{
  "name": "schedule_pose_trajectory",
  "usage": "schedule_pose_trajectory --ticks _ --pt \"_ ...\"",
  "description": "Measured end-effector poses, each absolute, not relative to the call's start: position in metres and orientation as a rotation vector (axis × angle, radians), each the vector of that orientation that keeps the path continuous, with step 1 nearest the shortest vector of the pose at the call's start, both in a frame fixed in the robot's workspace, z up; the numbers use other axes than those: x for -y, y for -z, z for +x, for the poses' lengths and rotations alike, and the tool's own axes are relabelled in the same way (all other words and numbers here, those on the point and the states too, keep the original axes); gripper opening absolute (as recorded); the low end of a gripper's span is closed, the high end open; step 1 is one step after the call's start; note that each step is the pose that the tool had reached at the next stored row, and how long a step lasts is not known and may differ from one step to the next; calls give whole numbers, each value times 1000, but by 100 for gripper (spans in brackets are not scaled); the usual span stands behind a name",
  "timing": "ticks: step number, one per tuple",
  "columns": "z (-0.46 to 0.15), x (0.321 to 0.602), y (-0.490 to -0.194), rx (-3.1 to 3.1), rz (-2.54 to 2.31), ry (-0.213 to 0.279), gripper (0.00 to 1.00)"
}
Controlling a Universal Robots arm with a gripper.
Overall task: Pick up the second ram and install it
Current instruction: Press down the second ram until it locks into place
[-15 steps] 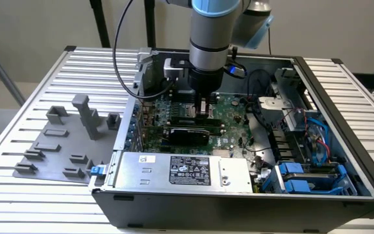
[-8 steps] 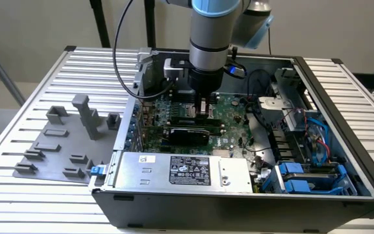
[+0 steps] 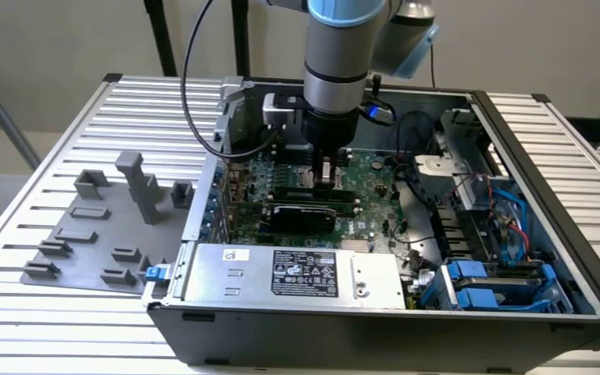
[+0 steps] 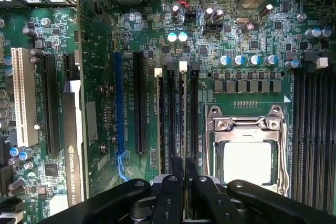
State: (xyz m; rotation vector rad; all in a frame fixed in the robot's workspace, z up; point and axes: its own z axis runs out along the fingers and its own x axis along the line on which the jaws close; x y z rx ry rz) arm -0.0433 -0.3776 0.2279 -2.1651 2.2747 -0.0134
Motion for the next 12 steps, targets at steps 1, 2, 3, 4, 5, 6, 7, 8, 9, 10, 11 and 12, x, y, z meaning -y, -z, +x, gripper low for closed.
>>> schedule_pose_trajectory --ticks 1,2,3,4,5,6,7,8,9,10,11,12 --pt "-43 378 -229 -2275 -2166 14 0" --pt "-43 378 -230 -2275 -2166 14 0" --pt "-43 378 -231 -2276 -2166 14 0" --pt "-43 378 -232 -2276 -2166 13 0" --pt "-43 378 -232 -2276 -2166 13 0" --pt "-43 378 -232 -2275 -2166 13 0" --pt "-43 378 -232 -2276 -2166 13 0" --pt "-43 378 -232 -2276 -2166 13 0" --pt "-43 378 -232 -2276 -2166 13 0" --pt "-43 377 -232 -2275 -2166 14 0" --pt "-43 377 -232 -2275 -2167 14 0" --pt "-43 376 -232 -2274 -2168 13 0"
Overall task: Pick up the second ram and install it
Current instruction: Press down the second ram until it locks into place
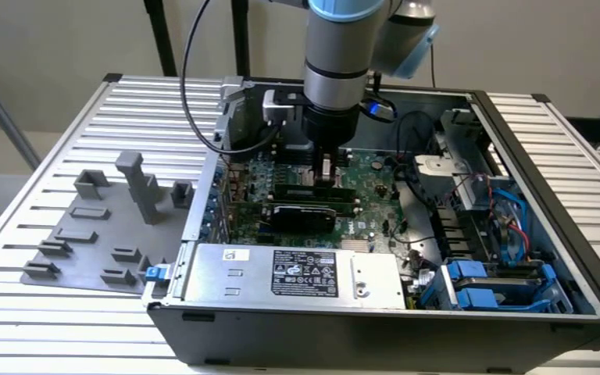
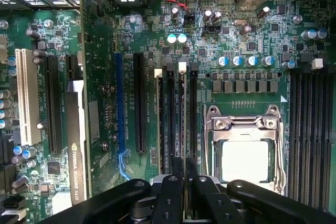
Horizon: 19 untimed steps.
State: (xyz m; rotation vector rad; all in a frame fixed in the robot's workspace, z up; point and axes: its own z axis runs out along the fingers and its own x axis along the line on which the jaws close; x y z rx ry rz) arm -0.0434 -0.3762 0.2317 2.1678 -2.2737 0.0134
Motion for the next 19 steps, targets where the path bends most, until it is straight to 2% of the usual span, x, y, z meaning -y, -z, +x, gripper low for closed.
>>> schedule_pose_trajectory --ticks 19 --pt "-43 376 -229 2259 2178 -19 0"
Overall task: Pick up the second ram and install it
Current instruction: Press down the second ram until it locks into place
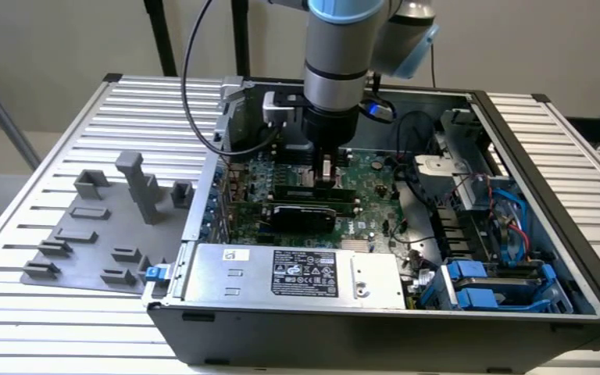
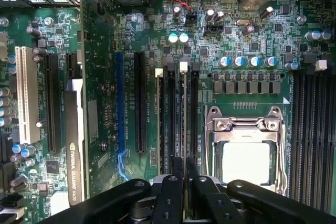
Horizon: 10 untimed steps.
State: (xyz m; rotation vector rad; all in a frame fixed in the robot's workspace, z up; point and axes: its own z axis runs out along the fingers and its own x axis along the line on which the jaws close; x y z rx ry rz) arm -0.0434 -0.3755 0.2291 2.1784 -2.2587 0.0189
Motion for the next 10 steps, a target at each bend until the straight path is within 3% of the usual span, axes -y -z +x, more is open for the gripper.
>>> schedule_pose_trajectory --ticks 10 --pt "-43 376 -227 2258 2179 -18 0"
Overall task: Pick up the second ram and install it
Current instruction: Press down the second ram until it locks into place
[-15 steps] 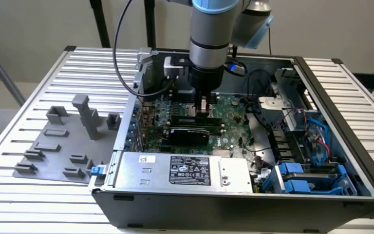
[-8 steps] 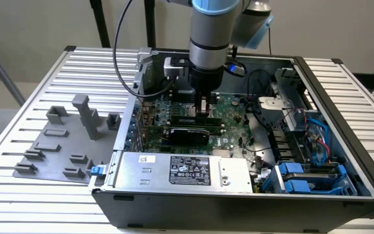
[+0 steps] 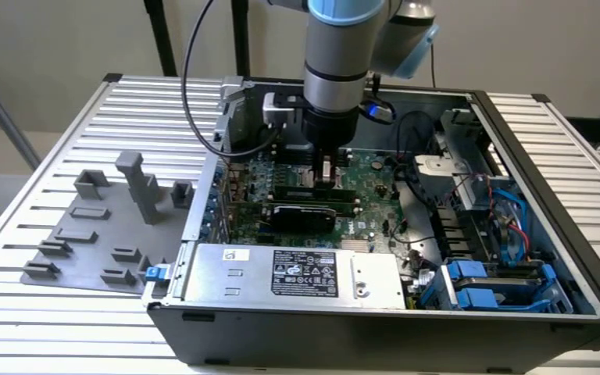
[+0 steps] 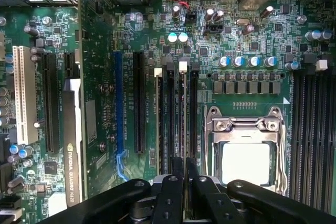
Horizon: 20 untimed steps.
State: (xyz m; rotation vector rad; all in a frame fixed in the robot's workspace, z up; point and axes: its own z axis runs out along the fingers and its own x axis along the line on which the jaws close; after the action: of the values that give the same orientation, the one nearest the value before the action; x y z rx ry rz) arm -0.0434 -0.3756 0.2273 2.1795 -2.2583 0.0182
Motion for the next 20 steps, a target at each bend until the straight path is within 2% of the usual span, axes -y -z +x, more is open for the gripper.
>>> schedule_pose_trajectory --ticks 15,16,20 --pt "-43 376 -222 2258 2180 -18 0" --pt "-43 376 -222 2258 2179 -18 100" --pt "-43 376 -222 2258 2180 -18 100"
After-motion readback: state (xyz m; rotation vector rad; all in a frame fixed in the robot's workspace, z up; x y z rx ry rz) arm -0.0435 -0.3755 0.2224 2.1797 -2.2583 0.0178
